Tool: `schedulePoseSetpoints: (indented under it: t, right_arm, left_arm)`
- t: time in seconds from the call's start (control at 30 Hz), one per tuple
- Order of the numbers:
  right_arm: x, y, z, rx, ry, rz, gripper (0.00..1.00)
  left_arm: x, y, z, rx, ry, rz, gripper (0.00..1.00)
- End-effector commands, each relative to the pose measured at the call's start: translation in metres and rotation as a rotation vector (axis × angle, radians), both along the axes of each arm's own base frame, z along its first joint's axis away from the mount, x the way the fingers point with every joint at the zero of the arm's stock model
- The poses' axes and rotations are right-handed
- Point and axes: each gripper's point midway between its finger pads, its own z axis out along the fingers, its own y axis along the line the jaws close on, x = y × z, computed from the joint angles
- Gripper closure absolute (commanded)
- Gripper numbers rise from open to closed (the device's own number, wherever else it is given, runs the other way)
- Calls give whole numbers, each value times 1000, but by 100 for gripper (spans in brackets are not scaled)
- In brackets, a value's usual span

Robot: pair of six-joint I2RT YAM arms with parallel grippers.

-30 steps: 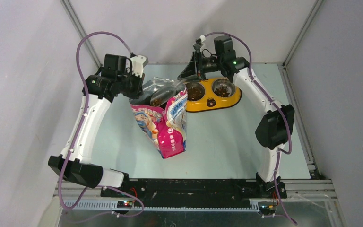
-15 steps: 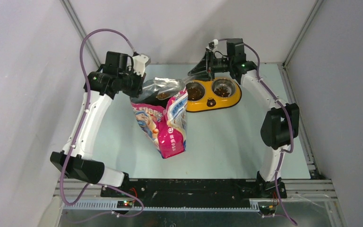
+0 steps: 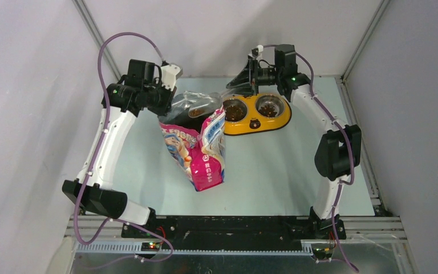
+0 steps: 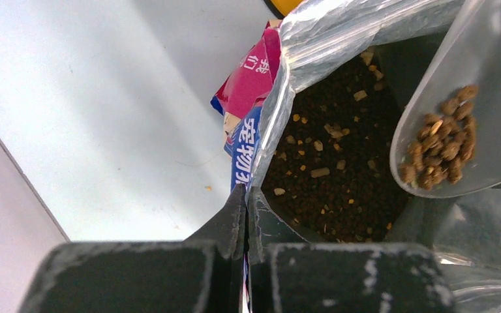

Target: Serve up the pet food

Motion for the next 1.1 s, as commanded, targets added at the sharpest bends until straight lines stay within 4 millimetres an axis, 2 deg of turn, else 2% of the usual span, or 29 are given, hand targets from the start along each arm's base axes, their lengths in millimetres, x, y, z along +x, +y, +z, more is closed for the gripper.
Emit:
schedulePoseSetpoints:
  t: [0.0,0.23,0.5,0.7,0.73,0.87,1.07]
  right_arm:
    - [1,-16,40,102,-104,20,100]
    - [20,-53,53,125,-131,-72,100]
    - [36,-100,48,117,-151,-186,100]
    - [60,-158,18,85,-117,-338,100]
    - [66,-176,0,64,-87,-387,100]
    - [80,-217,-25,26,-62,-492,100]
    - [92,-261,-64,-51,-24,-596,100]
  left_arm:
    - [3,13,8,61,-55,4,100]
    - [12,17,1,109,-39,-2,100]
    - [20,11,3,81,-45,-9,100]
    - [17,8,12,59,-60,-18,100]
    - [17,6,14,47,-67,-15,100]
    - [16,1,17,8,-77,-17,100]
    - [10,-5,22,-31,-85,-23,100]
